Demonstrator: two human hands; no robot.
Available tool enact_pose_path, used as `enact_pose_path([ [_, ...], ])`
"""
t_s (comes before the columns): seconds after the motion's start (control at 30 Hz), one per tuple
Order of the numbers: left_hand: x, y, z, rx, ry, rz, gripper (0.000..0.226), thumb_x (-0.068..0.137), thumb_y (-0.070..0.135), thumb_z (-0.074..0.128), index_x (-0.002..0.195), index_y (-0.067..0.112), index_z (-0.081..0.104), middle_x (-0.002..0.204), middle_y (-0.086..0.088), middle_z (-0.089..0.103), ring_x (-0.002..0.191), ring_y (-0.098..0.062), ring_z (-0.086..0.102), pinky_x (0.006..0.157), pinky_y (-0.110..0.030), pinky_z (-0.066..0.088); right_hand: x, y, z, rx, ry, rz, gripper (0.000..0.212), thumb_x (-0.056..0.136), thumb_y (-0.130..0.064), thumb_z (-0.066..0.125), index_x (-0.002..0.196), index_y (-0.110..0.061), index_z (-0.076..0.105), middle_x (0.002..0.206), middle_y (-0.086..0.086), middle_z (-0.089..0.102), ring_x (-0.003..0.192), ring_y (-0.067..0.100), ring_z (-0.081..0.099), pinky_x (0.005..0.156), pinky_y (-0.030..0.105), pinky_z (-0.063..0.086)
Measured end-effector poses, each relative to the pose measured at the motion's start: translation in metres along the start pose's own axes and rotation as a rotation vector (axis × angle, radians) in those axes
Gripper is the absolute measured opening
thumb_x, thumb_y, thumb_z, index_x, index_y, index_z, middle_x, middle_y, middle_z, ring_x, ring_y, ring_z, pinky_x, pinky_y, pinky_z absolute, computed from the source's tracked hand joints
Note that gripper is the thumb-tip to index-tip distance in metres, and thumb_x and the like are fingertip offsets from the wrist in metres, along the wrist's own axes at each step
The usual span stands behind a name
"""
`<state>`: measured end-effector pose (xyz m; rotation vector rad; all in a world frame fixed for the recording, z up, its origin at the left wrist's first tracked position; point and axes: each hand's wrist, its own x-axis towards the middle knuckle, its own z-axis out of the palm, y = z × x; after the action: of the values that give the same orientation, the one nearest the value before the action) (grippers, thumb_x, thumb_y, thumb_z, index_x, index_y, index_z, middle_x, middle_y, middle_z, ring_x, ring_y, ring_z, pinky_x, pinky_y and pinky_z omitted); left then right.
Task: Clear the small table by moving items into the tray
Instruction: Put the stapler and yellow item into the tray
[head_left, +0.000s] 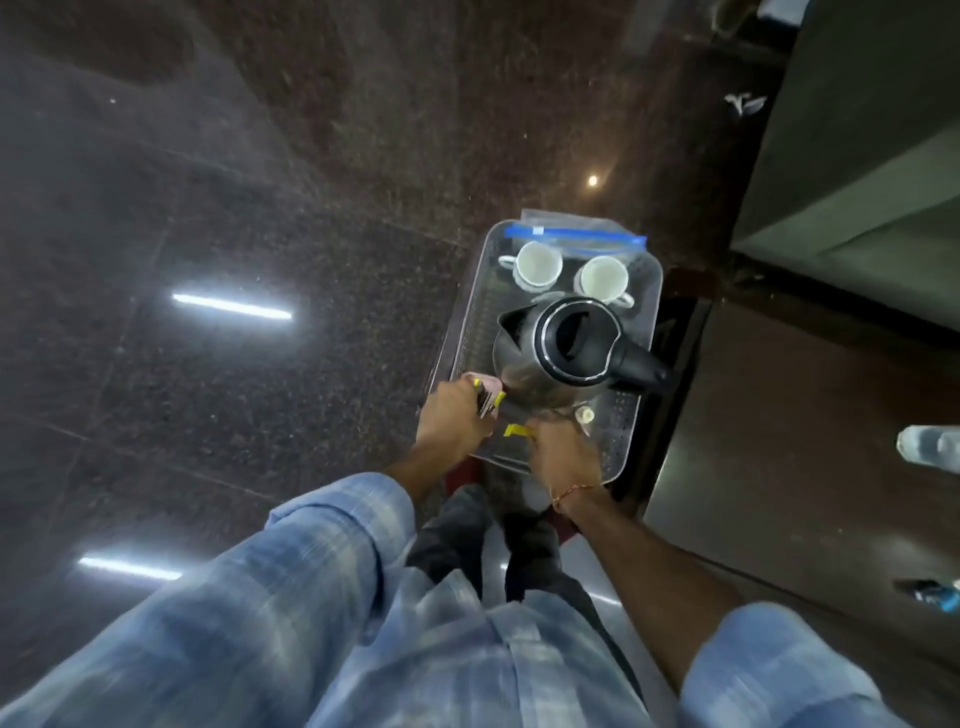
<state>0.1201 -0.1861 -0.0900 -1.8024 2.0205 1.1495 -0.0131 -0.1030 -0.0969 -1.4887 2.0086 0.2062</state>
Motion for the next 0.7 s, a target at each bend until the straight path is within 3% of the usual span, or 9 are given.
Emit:
enact_pose_path([
  [0.1,0.007,-0.001,0.005,0.021,-0.039,-0.041,0.038,0.079,0.032,0.072,0.104,0.005,0.066,0.099,-0.019,0.07,0.095,-0.037,0.068,0.081,-0.039,0.056,0.004,-0.004,0.01,-0.1,-0.08,0.004,0.033,0.089,-0.003,0.05,0.118,-0.012,0.064,0.118,0.011,0.062,0.111,0.031,0.059,0.085,0.04,0.053],
  [0.33,0.013,0.002,0.006,0.041,-0.022,-0.077,0.027,0.084,0.025,0.067,0.098,0.003,0.068,0.099,-0.018,0.071,0.096,-0.037,0.068,0.08,-0.04,0.055,0.002,-0.01,0.008,-0.049,-0.088,0.056,0.032,0.085,-0.004,0.053,0.115,-0.008,0.063,0.113,0.012,0.061,0.109,0.033,0.058,0.082,0.039,0.052],
  [0.7,-0.002,0.005,-0.005,0.11,-0.002,-0.02,0.03,0.081,0.023,0.071,0.105,0.005,0.067,0.105,-0.016,0.07,0.098,-0.036,0.067,0.078,-0.037,0.052,-0.044,0.025,-0.02,0.062,0.027,0.229,0.024,0.093,-0.016,0.043,0.107,-0.009,0.061,0.105,0.013,0.066,0.099,0.033,0.063,0.078,0.039,0.056],
])
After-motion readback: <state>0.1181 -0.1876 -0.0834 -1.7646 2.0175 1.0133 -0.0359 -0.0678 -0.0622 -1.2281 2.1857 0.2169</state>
